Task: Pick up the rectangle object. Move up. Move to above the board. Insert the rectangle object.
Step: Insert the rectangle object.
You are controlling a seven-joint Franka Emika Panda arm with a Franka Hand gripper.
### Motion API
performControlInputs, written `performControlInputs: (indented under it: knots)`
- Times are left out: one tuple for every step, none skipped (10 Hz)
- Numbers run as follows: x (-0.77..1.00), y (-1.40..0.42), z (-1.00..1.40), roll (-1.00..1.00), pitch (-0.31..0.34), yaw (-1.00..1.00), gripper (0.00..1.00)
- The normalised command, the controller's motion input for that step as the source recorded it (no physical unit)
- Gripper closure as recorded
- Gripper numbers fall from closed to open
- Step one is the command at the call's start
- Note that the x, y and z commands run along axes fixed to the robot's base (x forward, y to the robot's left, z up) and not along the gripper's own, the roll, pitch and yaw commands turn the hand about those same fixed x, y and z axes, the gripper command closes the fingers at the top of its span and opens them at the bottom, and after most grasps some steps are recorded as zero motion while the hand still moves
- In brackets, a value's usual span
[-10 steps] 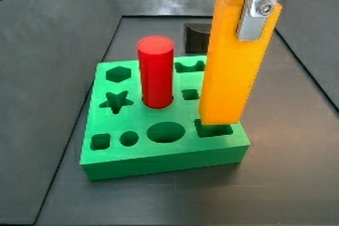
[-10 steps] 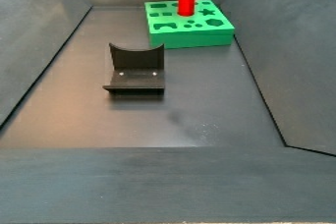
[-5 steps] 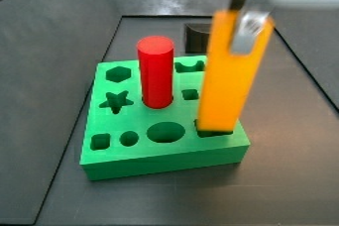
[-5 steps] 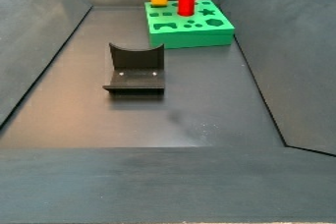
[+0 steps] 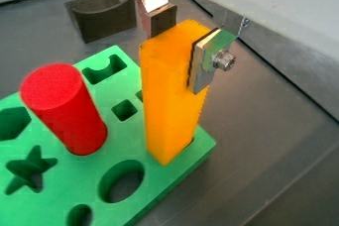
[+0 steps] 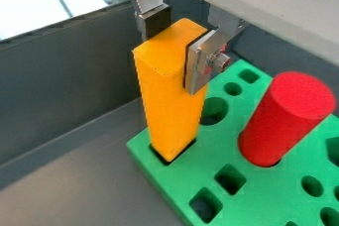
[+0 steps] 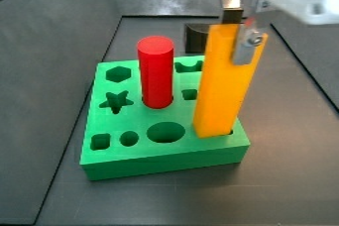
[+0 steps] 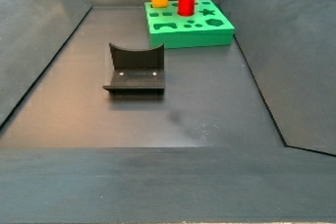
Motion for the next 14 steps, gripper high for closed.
performControlInputs:
  knots:
    - [0.85, 0.00, -0.35, 0.00, 0.034, 0.36, 1.00]
    - [0.71, 0.00, -0.44, 0.10, 0.001, 0.19, 1.00]
    - [0.53, 0.00, -0.49, 0.05, -0.003, -0.22, 1.00]
    - [0.49, 0.02, -0.53, 0.09, -0.017, -0.67, 1.00]
    - [0.49, 0.02, -0.50, 0.05, -0.034, -0.69, 1.00]
    - [0.41, 0.04, -0.47, 0.02, -0.053, -0.76, 1.00]
    - [0.16, 0.03, -0.48, 0.00, -0.133, -0.69, 1.00]
    - [-0.16, 0.12, -0.66, 0.00, -0.180, -0.33, 1.00]
    - [-0.24, 0.17, -0.73, 0.03, -0.217, -0.25, 1.00]
    - [-0.39, 0.20, -0.63, 0.00, -0.304, -0.07, 1.00]
    - [-0.60, 0.21, -0.23, -0.08, -0.500, 0.00, 1.00]
    - [-0.61, 0.19, -0.07, -0.14, -0.500, 0.00, 1.00]
    - [-0.65, 0.26, -0.14, -0.07, -0.500, 0.00, 1.00]
    - [-0.74, 0.12, -0.29, 0.00, -0.496, -0.02, 1.00]
